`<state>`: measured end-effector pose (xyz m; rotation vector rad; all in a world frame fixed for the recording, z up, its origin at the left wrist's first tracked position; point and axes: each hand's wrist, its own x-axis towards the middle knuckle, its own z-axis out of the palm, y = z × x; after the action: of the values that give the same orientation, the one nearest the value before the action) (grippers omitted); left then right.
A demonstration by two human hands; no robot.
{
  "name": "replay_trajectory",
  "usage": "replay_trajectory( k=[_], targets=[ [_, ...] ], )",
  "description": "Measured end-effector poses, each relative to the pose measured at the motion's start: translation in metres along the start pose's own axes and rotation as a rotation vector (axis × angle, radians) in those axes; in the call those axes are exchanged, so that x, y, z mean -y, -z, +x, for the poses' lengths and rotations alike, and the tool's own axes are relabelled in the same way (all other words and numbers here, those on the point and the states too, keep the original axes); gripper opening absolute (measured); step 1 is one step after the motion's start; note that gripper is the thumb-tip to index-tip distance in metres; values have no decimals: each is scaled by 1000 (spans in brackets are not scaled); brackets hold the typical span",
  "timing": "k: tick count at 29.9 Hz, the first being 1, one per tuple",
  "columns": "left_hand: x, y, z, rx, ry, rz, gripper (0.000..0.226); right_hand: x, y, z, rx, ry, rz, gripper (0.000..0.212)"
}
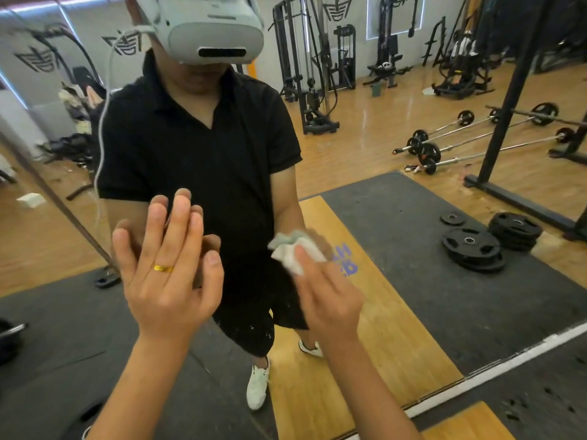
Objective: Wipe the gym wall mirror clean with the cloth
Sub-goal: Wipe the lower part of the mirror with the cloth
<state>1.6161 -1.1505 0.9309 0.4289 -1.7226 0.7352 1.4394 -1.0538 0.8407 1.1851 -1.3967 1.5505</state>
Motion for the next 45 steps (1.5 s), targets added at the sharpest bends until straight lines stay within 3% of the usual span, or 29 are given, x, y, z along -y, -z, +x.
replay_trajectory(
  k=[2, 5, 8, 14, 24, 28, 30, 35, 39, 43, 45],
  targets=[
    [-1, 1, 2, 2, 4, -5, 39, -37, 16, 10, -108, -155, -96, 23],
    [-3, 3, 4, 4, 23, -28, 38, -65, 27, 21, -244, -495, 11, 35],
    [-19, 2, 5, -14, 72, -64, 42, -57, 24, 21, -272, -581, 105, 41],
    [-80, -33, 14, 83, -16, -188, 47, -61, 32, 21, -215, -581, 167, 45],
    [-93, -58, 3, 92, -17, 10, 45, -43, 26, 11, -117, -575, 285, 38],
    [-92, -60, 2, 72, -25, 37, 45, -51, 30, -2, 61, -302, 233, 33],
    [-92, -61, 0, 58, -24, 51, 47, -82, 43, 4, 62, -178, 118, 31],
    [-95, -62, 0, 39, -32, 67, 51, -127, 62, 29, -207, -539, 59, 33],
    [-96, -63, -1, 40, -31, 68, 50, -84, 43, 22, -207, -648, 184, 37],
    [-96, -61, 0, 29, -34, 33, 49, -65, 36, 2, 0, -334, 144, 35],
    [-97, -61, 0, 24, -34, 12, 51, -91, 44, 11, 1, -195, 32, 33]
  ],
)
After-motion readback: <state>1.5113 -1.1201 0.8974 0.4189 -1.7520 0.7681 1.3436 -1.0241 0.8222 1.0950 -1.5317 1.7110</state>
